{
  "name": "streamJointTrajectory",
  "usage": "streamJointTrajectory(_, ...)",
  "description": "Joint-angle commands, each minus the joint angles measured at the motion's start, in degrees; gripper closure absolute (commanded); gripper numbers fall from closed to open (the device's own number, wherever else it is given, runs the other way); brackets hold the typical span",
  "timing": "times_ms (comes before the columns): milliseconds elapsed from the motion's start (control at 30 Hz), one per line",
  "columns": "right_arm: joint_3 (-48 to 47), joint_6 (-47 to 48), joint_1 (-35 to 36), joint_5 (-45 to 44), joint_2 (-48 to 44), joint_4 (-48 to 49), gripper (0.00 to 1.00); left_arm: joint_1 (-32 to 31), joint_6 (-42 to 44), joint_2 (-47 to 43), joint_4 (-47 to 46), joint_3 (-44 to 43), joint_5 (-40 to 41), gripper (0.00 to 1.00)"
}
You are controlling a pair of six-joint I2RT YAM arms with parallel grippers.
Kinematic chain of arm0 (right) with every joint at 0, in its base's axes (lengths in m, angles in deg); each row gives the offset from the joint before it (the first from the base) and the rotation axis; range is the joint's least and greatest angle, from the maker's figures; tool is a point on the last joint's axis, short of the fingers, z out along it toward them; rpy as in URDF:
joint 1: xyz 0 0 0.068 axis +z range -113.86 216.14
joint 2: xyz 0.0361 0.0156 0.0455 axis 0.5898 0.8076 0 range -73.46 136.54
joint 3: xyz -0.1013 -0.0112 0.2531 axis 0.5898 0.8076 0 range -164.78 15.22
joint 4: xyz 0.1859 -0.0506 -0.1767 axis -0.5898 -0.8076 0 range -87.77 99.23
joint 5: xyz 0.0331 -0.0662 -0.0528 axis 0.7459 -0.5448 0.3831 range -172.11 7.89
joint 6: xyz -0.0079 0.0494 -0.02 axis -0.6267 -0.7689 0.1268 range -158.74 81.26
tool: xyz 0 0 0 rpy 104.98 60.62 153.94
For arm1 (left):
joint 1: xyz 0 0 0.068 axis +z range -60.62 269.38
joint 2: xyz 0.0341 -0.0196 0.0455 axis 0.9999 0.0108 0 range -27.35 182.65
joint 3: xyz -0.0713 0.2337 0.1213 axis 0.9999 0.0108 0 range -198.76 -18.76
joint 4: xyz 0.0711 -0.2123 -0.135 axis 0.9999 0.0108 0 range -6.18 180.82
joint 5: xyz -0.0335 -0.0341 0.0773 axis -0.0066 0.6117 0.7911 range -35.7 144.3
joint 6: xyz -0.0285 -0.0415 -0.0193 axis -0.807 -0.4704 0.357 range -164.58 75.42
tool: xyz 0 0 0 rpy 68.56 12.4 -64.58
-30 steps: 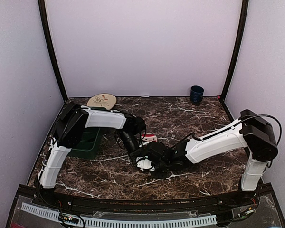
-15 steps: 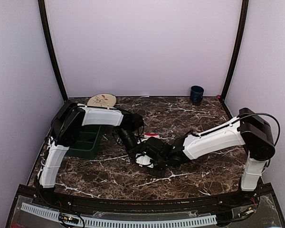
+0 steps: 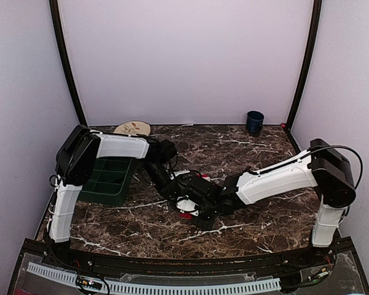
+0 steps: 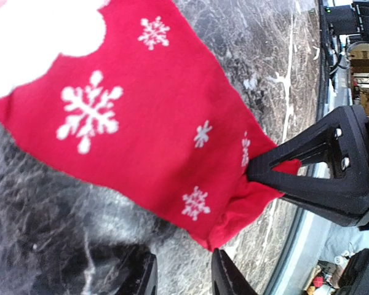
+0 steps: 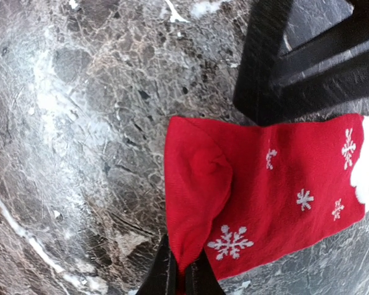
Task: Roll the socks
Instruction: Roll the sock at the center of the board.
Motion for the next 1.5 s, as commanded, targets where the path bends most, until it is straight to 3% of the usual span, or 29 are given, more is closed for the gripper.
streamJointTrajectory(0, -1.50, -4.21, -1.05, 2.76, 0.19, -1.73, 1.00, 0.80, -2.23, -4.08, -4.54, 4.32, 7.41, 0.66)
streamJointTrajectory(333, -3.29, -10.58, -4.64, 14.04, -0.61, -2.62, 1.00, 1.59, -6.36, -14.66, -20.59, 19.19, 15.01, 0.67)
streamJointTrajectory(633, -6.65, -15.29, -11.05, 32.72, 1.37, -5.16, 1.00, -0.97, -7.39, -26.17, -36.54, 34.08, 19.61, 0.68)
streamJointTrajectory(900, -7.13, -18.74, -14.14, 45.14, 5.76, -7.65, 1.00, -5.57, -5.61, -29.54, -41.58, 37.65, 22.26, 0.68)
streamJointTrajectory(1233, 1.65, -28.98, -17.34, 52.40, 4.11, 3.36, 1.00, -7.91, -6.19, -35.53, -47.52, 44.69, 28.77, 0.65)
streamJointTrajectory(1467, 1.81, -31.51, -18.69, 55.36, 5.67, 5.18, 1.00, -11.90, -4.03, -41.61, -53.06, 50.78, 32.04, 0.60)
